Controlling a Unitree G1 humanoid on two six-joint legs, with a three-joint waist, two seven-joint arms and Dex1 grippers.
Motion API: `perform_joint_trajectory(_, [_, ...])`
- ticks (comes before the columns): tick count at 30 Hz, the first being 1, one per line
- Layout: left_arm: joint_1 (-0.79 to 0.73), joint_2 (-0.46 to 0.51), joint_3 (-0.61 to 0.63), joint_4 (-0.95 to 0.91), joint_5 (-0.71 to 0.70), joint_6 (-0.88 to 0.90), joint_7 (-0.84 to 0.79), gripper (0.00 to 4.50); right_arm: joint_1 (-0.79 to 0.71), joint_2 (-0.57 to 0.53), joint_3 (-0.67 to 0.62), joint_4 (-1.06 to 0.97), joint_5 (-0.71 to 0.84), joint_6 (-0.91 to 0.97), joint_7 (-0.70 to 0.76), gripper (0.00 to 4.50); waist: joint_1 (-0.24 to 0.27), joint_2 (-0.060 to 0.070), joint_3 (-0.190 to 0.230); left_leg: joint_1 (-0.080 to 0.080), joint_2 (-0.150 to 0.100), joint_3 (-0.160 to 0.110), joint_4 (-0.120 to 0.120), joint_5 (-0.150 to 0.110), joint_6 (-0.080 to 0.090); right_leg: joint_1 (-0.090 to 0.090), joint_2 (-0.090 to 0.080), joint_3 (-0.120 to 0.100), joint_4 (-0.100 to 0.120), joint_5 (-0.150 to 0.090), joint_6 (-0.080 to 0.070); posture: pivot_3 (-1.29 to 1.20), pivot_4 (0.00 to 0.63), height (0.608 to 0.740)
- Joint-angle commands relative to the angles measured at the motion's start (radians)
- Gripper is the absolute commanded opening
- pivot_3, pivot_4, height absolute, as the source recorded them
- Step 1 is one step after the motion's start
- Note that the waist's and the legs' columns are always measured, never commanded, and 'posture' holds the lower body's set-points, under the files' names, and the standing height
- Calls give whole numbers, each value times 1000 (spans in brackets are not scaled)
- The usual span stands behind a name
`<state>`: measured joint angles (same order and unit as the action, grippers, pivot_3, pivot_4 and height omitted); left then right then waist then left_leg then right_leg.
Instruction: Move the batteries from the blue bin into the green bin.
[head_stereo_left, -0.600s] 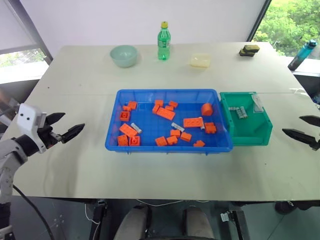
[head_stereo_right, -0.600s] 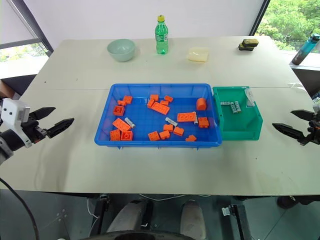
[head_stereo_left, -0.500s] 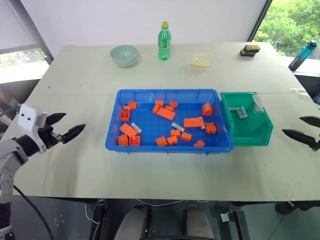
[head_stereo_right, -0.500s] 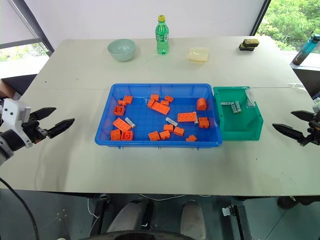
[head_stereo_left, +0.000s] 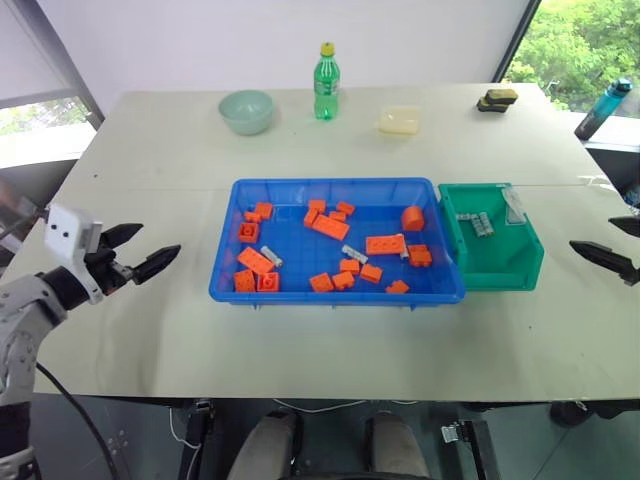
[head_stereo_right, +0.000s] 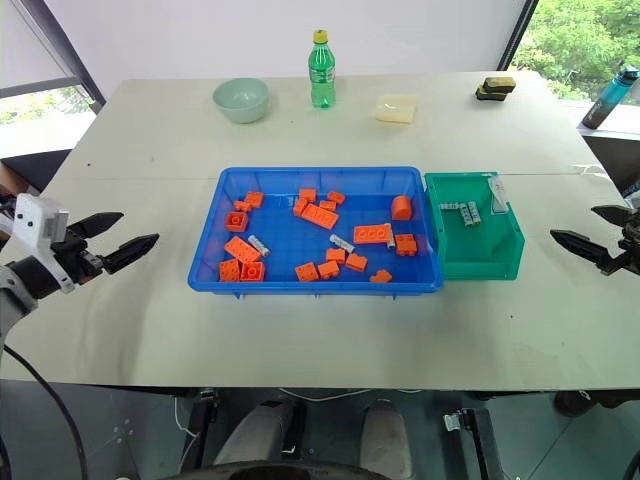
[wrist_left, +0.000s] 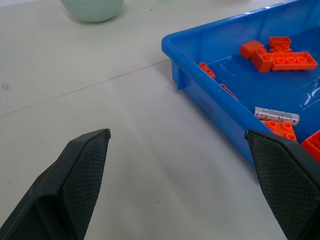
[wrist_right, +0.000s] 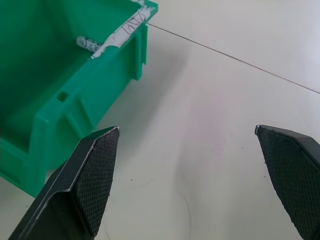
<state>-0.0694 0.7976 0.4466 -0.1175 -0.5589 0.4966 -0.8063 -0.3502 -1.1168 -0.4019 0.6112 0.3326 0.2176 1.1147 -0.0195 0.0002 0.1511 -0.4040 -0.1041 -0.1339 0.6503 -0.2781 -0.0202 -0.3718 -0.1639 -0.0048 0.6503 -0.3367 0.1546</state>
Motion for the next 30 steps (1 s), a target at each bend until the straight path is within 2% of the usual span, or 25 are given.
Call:
perform_joint_trajectory(1, [-33, 24, 20, -32, -28, 13, -13, 4500, -34, -11, -6, -141, 35, 41, 0, 4460, 0, 1, 0, 0, 0, 0, 0, 0, 0, 0, 0, 0, 0, 0, 0, 0, 150, 727])
perform_joint_trajectory(5, [-94, 59, 28, -85, -129, 108, -52, 4500, -89, 18, 39, -385, 131, 189, 22, 4460, -1, 0, 1, -1, 0, 0, 1, 0, 0, -1, 0, 0, 0, 0, 0, 0, 150, 727])
perform_joint_trajectory(8, [-121, 95, 30, -128, -188, 165, -90, 4500, -184, 63, 112, -548, 197, 293, 12, 4460, -2, 1, 1, -1, 1, 0, 1, 0, 0, -1, 0, 0, 1, 0, 0, 0, 150, 727])
perform_joint_trajectory(11, [-134, 137, 11, -165, -215, 189, -137, 4500, -299, 136, 217, -639, 205, 362, -17, 4460, -3, 1, 1, -1, 1, 0, 0, 0, 0, -2, 0, 0, 1, 0, 0, 0, 150, 727])
perform_joint_trajectory(14, [-126, 186, -26, -192, -197, 173, -209, 4500, -427, 263, 365, -667, 151, 413, -85, 4460, -4, 0, 1, -1, 1, 0, 1, 0, 0, -2, 0, 0, 1, 0, 0, 0, 150, 727])
perform_joint_trajectory(21, [-107, 225, -50, -194, -148, 127, -271, 4500, -598, 583, 633, -569, 15, 503, -216, 4460, -8, 0, 2, -3, 0, -2, 0, 0, -1, -4, 1, 0, 3, 0, 0, 0, 150, 727])
perform_joint_trajectory(25, [-53, 222, -40, -215, -122, 101, -282, 4500, -644, 722, 724, -439, -75, 440, -253, 4460, -20, 0, 2, -4, -1, -5, 0, 0, -1, -5, 0, 0, 5, 0, 0, 0, 150, 727])
perform_joint_trajectory(30, [0, 209, -7, -263, -131, 112, -258, 4500, -684, 828, 795, -229, -195, 310, -286, 4460, -30, 0, 2, -4, -1, -6, 1, 1, -2, -7, 0, 0, 11, 0, 0, 0, 150, 727])
